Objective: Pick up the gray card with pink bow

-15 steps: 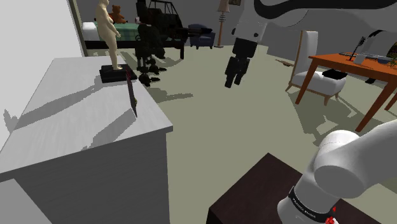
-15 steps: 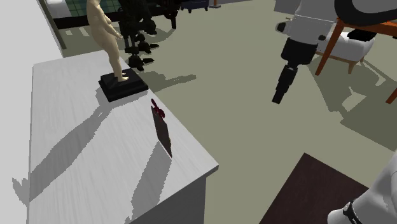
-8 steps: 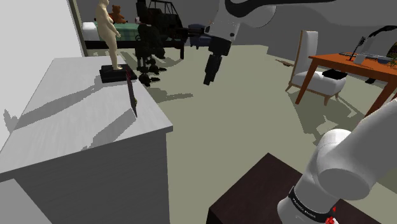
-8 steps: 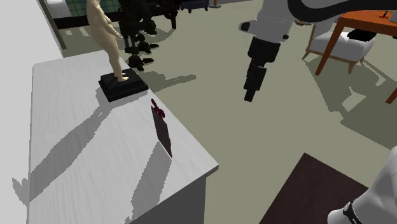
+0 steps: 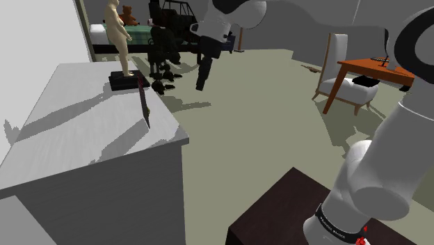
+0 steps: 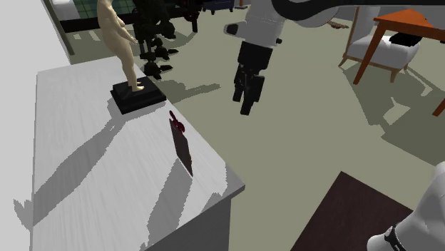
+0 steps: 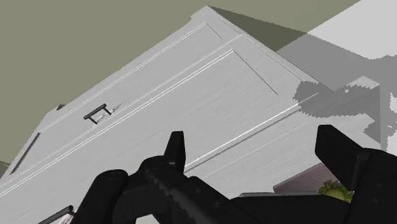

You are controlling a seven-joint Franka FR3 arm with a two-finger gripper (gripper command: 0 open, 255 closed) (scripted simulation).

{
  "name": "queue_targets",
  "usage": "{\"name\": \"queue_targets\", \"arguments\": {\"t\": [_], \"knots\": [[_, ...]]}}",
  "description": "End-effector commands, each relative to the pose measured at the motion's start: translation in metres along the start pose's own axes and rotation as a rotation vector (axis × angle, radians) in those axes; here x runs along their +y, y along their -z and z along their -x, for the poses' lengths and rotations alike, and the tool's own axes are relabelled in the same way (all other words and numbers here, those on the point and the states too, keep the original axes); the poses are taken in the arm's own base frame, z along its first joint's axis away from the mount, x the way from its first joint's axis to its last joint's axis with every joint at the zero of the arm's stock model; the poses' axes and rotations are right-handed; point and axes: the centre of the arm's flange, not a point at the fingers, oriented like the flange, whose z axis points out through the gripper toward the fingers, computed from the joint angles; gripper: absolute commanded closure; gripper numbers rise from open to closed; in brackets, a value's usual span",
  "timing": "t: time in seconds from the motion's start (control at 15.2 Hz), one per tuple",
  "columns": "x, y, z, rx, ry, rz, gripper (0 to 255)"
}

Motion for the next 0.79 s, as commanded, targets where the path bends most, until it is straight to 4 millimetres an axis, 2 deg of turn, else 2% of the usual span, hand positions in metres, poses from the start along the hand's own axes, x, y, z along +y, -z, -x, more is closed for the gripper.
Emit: {"name": "queue_targets", "arguments": {"t": [0.0,0.33,0.73], "knots": [[-0.003,-0.003,-0.025,0.008,0.093,-0.022,0],[-0.019,-0.013,-0.084,0.028,0.314,-0.073,0],[-0.056,-0.021,-0.148,0.052,0.58,-0.135,0]]}}
